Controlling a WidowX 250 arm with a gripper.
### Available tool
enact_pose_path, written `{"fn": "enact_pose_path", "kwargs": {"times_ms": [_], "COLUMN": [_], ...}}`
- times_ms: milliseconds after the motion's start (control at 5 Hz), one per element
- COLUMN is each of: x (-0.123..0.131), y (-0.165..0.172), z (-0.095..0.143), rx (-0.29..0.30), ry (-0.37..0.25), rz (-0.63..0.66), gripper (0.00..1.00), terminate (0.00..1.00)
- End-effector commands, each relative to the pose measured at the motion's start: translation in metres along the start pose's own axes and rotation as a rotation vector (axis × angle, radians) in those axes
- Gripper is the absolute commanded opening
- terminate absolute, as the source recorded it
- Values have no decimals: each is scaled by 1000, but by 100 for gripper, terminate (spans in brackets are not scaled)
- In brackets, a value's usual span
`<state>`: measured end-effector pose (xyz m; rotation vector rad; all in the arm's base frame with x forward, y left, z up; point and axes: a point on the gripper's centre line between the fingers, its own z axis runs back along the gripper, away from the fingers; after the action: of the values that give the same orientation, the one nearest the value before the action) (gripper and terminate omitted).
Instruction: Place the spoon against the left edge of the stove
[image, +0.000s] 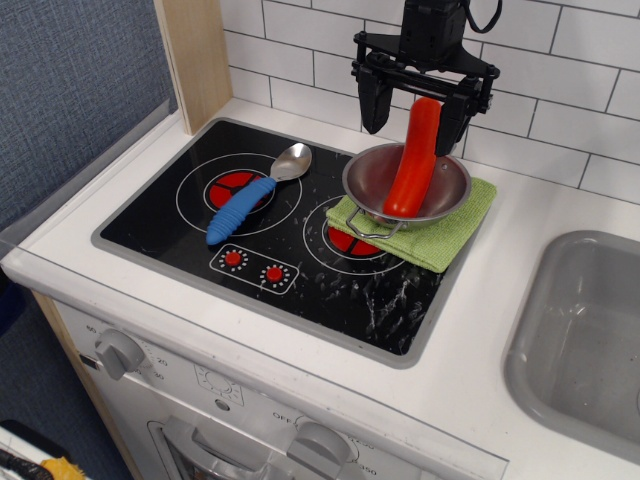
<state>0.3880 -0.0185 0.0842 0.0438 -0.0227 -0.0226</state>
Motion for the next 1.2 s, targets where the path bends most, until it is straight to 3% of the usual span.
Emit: {"fn": "enact_pose_path", "kwargs": {"times_ms": [0, 400, 600, 800, 1000], "x": [0, -28, -43, -45, -43], "y": [0, 57, 94, 115, 116], "z": [0, 14, 8, -15, -36], "rx": [0, 42, 65, 77, 63], "ry": [0, -16, -25, -4, -16], "rz": [0, 91, 141, 147, 119], "gripper": [100, 100, 100, 100, 100], "terminate": [0, 0, 0, 0, 0]}}
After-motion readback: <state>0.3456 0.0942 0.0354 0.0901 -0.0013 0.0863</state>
